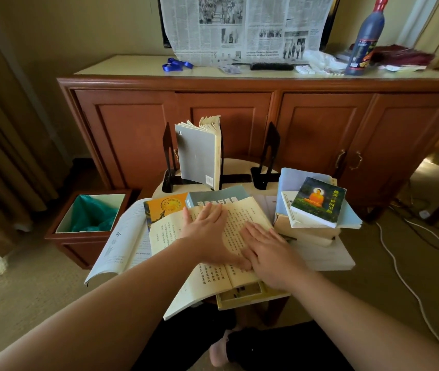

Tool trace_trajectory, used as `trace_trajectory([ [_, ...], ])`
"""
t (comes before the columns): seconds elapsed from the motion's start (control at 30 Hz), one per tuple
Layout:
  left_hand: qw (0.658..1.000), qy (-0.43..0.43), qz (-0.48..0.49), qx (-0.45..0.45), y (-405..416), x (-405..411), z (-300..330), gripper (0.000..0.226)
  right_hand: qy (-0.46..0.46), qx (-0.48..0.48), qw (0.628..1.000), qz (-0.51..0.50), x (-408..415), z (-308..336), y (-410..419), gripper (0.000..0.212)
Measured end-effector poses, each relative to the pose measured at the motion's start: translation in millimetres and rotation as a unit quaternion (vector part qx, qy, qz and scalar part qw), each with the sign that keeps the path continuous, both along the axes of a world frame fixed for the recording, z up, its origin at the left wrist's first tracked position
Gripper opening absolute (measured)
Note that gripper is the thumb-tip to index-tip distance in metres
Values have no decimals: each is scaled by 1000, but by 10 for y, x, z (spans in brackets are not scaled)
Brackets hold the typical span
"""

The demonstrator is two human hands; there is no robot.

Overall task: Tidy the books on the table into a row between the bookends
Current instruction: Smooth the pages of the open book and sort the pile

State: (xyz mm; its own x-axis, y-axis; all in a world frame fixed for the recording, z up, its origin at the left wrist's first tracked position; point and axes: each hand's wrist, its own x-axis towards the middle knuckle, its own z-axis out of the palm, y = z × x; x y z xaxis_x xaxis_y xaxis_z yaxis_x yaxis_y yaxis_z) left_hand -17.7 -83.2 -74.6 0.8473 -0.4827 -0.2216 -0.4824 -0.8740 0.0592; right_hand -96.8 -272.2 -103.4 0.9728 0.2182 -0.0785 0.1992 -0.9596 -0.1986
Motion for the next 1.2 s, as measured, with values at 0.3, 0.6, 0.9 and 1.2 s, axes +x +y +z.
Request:
trace_trajectory([
  [0.3, 974, -17, 165, -157, 488, -252, -213, 97, 8, 69, 990, -123, -248, 89, 73, 88],
  [0.6, 883, 78, 405, -226, 837, -308, -99, 166, -16, 88, 972, -217, -303, 270, 175, 100],
  [0.9, 816, 195, 453, -302, 1048, -329, 307, 68, -34, 62, 953, -296, -285, 364, 222, 117],
  [1.2, 783, 191, 390, -446, 1000, -273, 514, 45, 43, 262, 885, -383, -239, 489, 156, 82],
])
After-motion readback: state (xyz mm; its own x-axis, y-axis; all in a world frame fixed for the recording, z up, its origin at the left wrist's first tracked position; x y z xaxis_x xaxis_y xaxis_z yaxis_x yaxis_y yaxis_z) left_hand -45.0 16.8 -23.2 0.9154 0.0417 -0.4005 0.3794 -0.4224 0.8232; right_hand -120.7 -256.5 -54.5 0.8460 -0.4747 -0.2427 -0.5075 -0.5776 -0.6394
